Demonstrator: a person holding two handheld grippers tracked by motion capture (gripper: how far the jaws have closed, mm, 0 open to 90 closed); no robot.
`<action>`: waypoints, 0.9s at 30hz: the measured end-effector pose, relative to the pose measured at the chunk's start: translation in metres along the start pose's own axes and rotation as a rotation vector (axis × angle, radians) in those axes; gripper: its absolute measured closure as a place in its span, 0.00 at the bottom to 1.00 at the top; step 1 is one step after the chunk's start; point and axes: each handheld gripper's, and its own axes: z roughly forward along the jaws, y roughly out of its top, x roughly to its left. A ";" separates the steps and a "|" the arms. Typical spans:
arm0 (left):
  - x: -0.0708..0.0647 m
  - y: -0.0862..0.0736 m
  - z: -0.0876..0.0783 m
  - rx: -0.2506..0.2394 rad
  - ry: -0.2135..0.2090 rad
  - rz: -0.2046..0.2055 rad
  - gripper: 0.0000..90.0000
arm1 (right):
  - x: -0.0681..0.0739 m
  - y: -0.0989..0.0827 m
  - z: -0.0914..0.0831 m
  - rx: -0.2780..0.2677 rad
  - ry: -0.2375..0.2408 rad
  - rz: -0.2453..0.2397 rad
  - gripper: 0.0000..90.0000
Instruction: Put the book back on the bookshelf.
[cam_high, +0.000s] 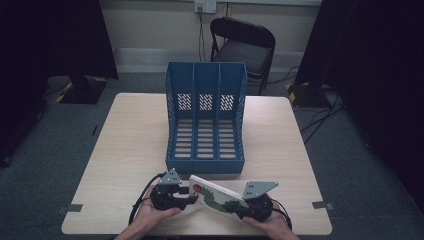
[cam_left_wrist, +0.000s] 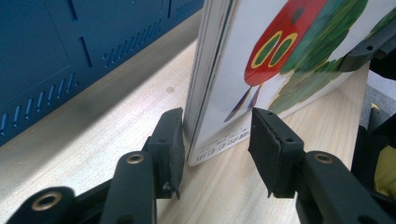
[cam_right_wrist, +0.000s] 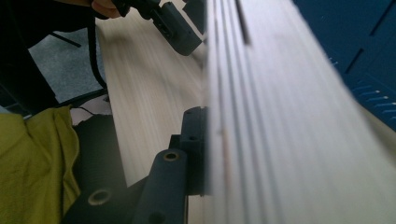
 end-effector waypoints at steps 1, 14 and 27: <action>0.000 0.000 0.000 0.000 0.000 0.000 0.61 | 0.000 0.000 0.000 0.000 0.000 0.000 0.85; 0.005 -0.001 -0.010 -0.008 0.010 -0.040 0.61 | 0.002 0.004 -0.010 -0.036 0.003 0.005 0.85; 0.018 -0.010 -0.022 0.025 0.088 -0.089 0.55 | 0.002 0.008 -0.023 -0.079 -0.016 0.015 0.85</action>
